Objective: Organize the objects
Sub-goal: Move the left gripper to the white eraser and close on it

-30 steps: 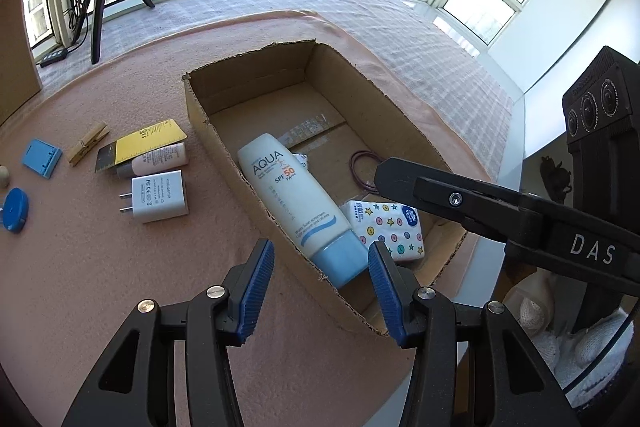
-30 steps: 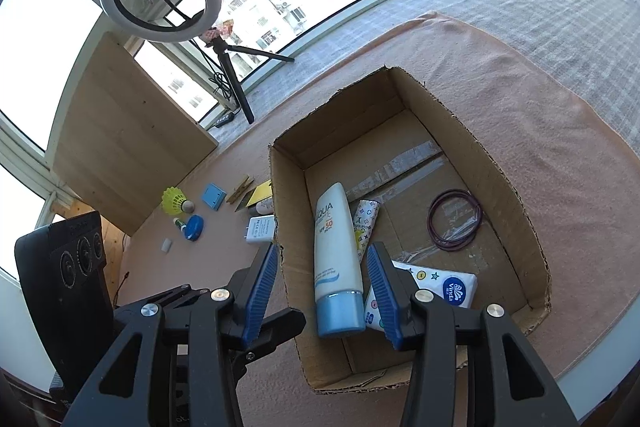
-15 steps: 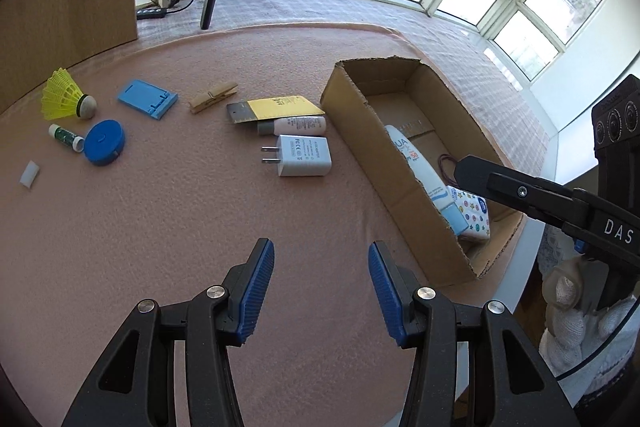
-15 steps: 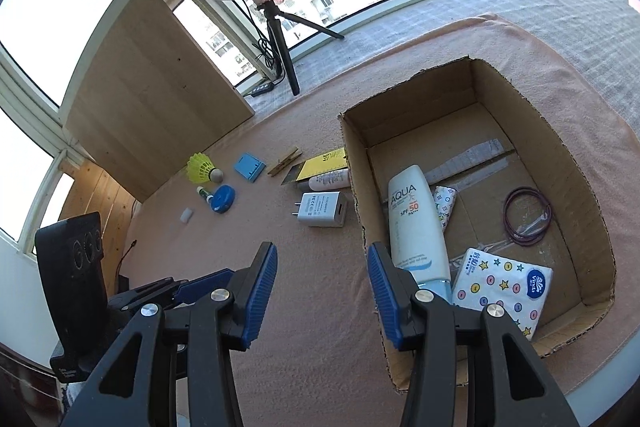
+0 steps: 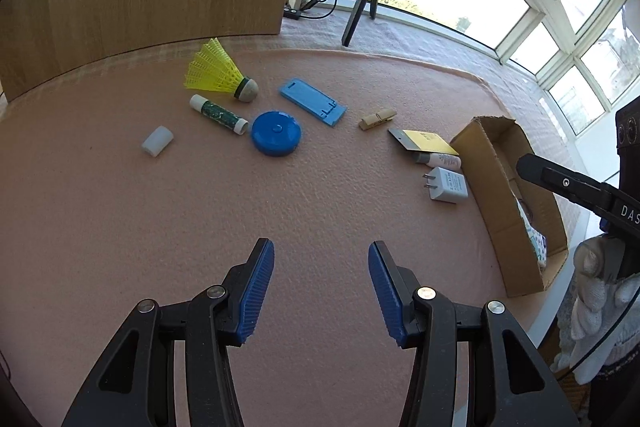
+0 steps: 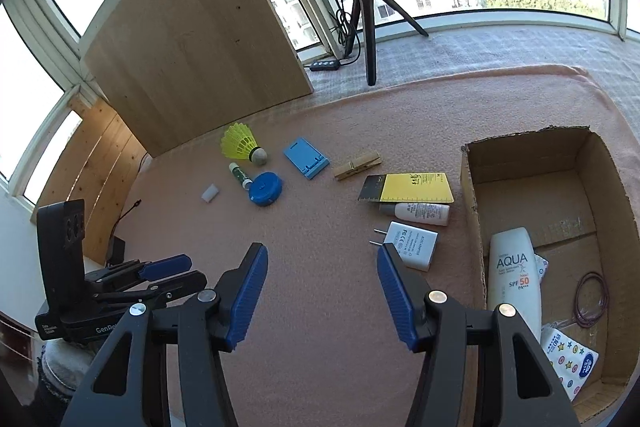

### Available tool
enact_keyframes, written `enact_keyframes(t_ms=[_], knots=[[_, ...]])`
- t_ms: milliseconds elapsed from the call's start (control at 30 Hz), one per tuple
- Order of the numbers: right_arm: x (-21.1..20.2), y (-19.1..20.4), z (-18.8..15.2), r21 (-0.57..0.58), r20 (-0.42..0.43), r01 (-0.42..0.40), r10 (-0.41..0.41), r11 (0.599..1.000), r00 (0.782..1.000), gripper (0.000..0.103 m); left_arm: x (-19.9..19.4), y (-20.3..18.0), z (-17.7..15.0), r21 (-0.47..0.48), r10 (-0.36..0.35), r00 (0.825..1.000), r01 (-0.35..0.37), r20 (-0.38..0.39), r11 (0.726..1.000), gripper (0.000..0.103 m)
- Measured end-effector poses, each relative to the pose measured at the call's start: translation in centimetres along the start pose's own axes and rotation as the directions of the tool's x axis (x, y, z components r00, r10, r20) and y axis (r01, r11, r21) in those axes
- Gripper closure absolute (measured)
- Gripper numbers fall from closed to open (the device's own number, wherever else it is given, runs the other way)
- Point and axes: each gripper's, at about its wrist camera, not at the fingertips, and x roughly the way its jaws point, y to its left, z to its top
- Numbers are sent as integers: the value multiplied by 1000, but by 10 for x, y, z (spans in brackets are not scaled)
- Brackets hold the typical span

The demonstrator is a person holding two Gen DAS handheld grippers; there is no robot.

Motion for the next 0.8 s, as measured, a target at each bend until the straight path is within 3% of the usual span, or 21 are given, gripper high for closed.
enact_keyframes(t_ms=[100,367,800], knots=[[15,5,17,3,7,4,-4,1000,1000,50,1,25,8,-6,49,999,-48,7,999,50],[76,-28,62,225,-49,-32,44,974,998,50,24,91,33,-81,102,995,-103,-18,991,50],[156,-50,92,234,-195,166,-121,958,973,53,78,125,75,-26,198,979,-200,-53,980,50]])
